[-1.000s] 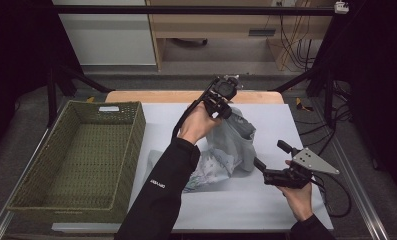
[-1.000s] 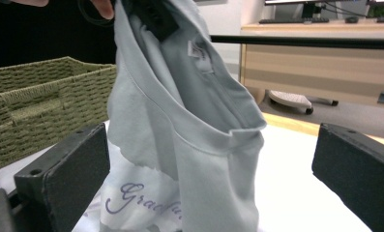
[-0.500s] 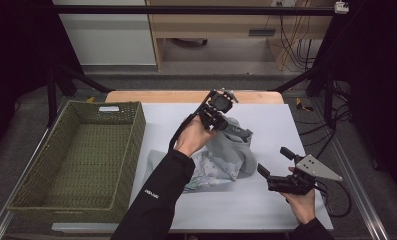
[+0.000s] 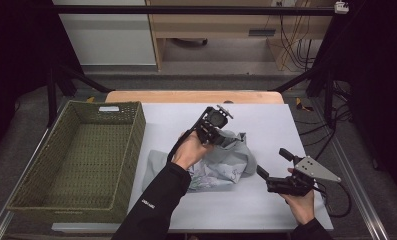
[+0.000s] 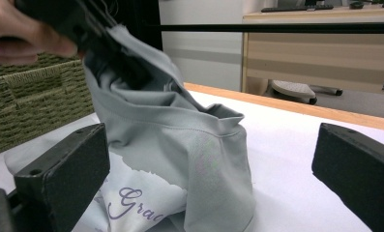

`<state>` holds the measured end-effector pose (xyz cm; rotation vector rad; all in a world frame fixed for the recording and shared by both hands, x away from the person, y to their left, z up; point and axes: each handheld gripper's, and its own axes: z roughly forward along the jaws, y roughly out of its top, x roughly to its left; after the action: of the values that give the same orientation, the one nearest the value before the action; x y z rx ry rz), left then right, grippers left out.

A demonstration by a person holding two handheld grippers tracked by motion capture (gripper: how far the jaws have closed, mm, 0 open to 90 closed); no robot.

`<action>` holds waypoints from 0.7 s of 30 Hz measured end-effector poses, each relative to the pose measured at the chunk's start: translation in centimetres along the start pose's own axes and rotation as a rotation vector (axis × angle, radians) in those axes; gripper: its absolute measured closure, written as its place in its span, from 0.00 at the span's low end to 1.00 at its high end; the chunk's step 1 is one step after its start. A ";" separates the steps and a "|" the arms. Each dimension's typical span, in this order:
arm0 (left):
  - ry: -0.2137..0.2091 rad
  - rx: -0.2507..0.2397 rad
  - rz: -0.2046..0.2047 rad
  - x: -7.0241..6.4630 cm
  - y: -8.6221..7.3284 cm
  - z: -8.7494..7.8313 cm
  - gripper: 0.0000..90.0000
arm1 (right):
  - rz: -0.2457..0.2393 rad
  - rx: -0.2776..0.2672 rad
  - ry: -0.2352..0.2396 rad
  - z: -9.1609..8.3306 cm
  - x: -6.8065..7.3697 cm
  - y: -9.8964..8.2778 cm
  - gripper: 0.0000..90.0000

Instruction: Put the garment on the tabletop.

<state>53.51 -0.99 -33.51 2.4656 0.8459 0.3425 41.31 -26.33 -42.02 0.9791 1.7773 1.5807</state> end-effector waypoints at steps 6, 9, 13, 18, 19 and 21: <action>-0.024 -0.069 -0.018 0.2 0.2 -1.1 0.46 | 0.006 -0.003 -0.002 0.1 -0.1 0.0 0.00; 0.002 -0.120 -0.017 0.0 0.3 -2.4 0.32 | 0.012 -0.001 -0.006 0.2 -0.1 0.1 0.00; 0.005 -0.206 -0.055 0.2 -0.1 -4.1 0.22 | 0.012 -0.005 -0.006 0.2 -0.1 0.1 0.00; 0.019 -0.271 -0.049 0.2 -1.6 -5.5 0.16 | 0.012 -0.002 -0.008 0.4 -0.1 0.0 0.00; 0.022 -0.287 -0.048 0.2 -2.1 -5.7 0.15 | 0.013 0.000 -0.009 0.4 0.0 0.0 0.00; 0.027 -0.337 -0.056 0.1 -3.3 -6.0 0.14 | 0.008 -0.001 -0.010 0.4 -0.1 -0.1 0.00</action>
<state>49.65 3.57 -30.23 2.1263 0.7939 0.4595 41.71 -26.19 -42.15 0.9933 1.7681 1.5792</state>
